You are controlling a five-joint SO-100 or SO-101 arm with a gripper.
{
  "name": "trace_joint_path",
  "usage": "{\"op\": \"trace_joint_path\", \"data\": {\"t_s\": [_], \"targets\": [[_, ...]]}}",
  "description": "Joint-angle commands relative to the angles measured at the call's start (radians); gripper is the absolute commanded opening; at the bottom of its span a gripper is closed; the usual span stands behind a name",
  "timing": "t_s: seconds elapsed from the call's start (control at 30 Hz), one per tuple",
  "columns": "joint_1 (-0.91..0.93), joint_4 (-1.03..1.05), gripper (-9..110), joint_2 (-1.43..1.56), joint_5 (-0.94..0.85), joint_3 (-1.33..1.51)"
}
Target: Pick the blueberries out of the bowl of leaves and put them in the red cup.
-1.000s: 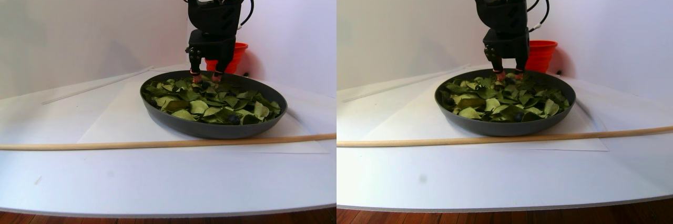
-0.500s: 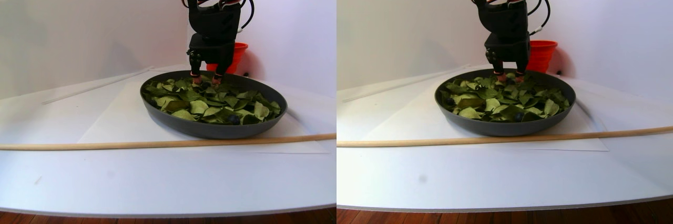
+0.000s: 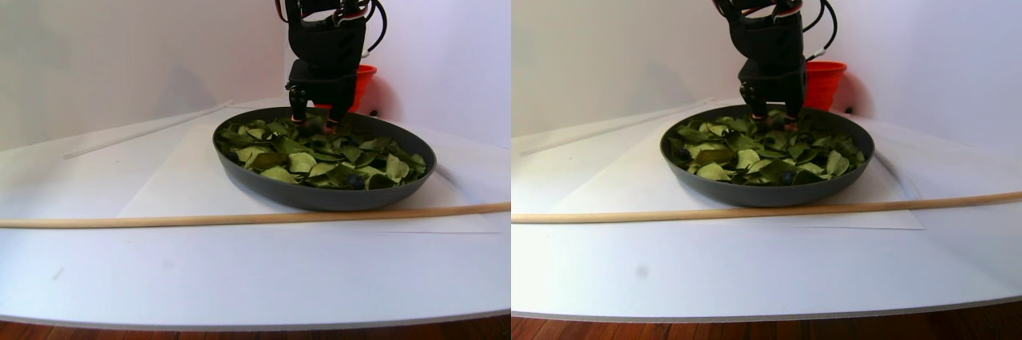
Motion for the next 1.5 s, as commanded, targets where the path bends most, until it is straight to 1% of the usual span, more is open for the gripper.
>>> {"op": "trace_joint_path", "data": {"t_s": [0.0, 0.63, 1.47], "targets": [[0.028, -0.017, 18, 0.02, -0.002, -0.04], [0.017, -0.021, 13, 0.067, -0.02, 0.006], [0.017, -0.032, 13, 0.27, -0.083, 0.094]]}}
